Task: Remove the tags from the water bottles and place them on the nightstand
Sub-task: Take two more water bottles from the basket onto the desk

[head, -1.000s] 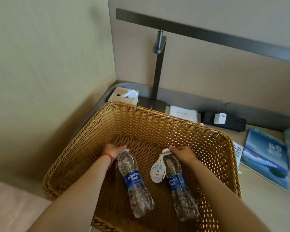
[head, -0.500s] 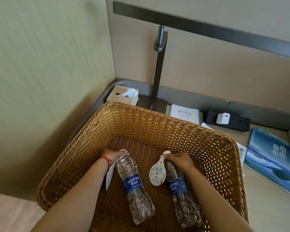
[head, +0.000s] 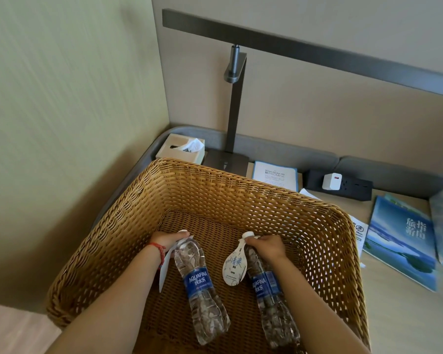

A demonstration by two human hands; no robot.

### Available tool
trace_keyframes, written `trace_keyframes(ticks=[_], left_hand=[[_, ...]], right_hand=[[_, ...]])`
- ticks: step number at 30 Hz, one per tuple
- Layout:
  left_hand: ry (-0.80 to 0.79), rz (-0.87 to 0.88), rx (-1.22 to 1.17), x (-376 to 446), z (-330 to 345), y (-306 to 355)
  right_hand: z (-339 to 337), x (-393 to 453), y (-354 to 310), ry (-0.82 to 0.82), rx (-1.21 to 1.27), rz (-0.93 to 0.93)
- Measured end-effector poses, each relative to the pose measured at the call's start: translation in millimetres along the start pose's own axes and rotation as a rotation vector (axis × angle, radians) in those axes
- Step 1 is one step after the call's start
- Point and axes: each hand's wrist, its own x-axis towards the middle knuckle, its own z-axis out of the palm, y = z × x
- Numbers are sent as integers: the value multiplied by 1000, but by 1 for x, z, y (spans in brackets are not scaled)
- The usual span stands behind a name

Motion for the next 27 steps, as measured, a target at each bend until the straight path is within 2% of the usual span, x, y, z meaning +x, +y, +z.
trace_keyframes(ticks=[5, 14, 19, 27], left_hand=[[35, 22, 3, -3, 10, 7], [11, 181, 11, -13, 19, 17], [-14, 268, -6, -26, 22, 21], [-62, 451, 10, -44, 26, 33]], right_hand=[[2, 2, -5, 23, 42, 53], [0, 1, -11, -67, -5, 45], [0, -5, -13, -56, 38, -10], [-13, -25, -22, -124, 88, -105]])
